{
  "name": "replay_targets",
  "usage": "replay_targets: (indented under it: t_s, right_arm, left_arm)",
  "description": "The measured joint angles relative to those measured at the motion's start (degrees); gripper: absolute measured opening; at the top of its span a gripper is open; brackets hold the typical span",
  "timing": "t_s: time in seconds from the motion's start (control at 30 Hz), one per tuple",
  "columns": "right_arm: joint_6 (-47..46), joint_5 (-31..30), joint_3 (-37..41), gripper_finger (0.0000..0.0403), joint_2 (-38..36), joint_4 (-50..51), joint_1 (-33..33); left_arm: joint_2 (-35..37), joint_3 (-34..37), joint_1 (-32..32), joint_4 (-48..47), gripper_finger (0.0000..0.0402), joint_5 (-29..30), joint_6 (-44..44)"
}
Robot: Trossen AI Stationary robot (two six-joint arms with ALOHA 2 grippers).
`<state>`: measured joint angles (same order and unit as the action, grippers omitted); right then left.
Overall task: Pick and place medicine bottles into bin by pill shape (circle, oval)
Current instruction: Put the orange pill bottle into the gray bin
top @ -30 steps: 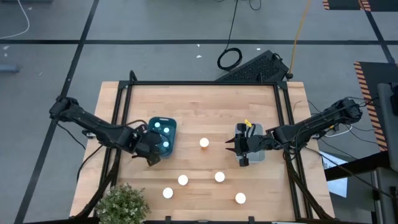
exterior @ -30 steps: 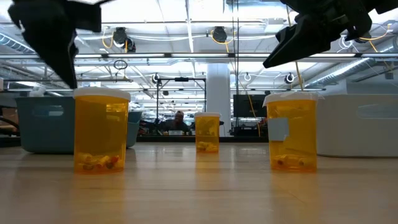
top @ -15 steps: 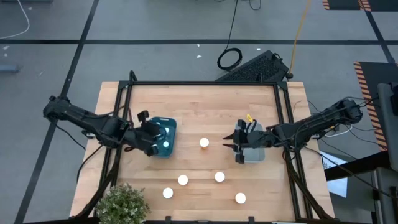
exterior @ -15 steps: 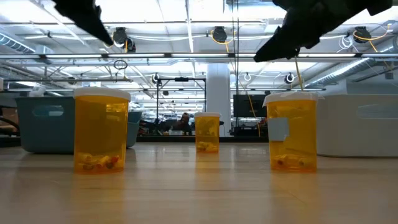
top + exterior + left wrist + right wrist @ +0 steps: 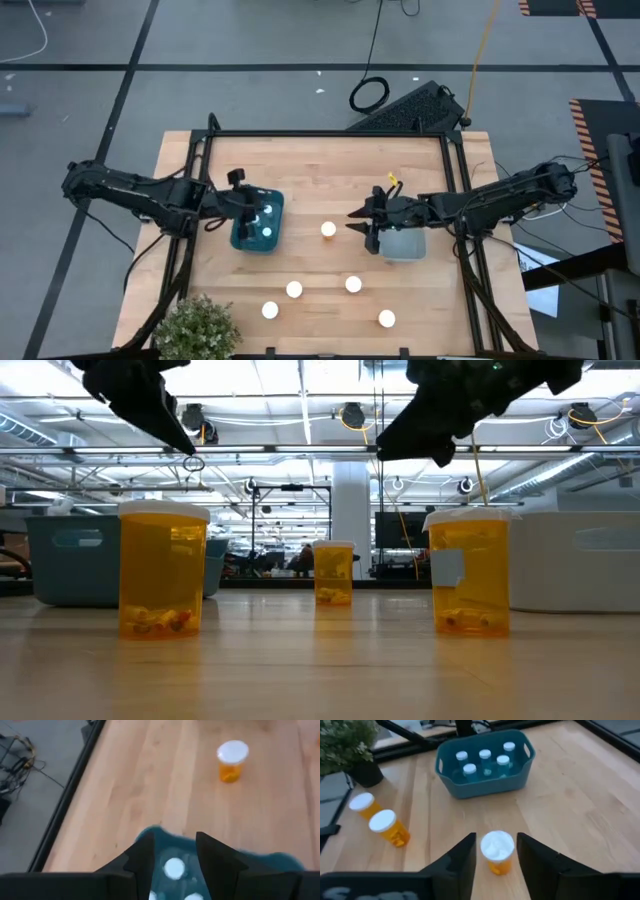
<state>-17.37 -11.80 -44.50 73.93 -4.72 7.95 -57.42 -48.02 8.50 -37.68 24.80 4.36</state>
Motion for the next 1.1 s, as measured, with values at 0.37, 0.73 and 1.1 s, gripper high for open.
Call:
replay_targets:
  t_s: [0.37,0.73,1.1]
  right_arm:
    - [1.09,0.14,-9.04,0.0246,8.95,5.89,-0.77]
    - [4.22,4.33,-20.50,0.0295,18.48,16.21,-2.64]
    - [7.75,4.61,-21.45,0.0311,20.68,17.04,-3.31]
  left_arm:
    - [6.55,6.78,-5.85,11.92,0.0147,-5.80,-6.11]
    - [6.24,7.20,-8.50,15.29,0.0147,-11.13,-10.88]
    - [6.06,7.20,-12.09,17.73,0.0148,-15.14,-12.67]
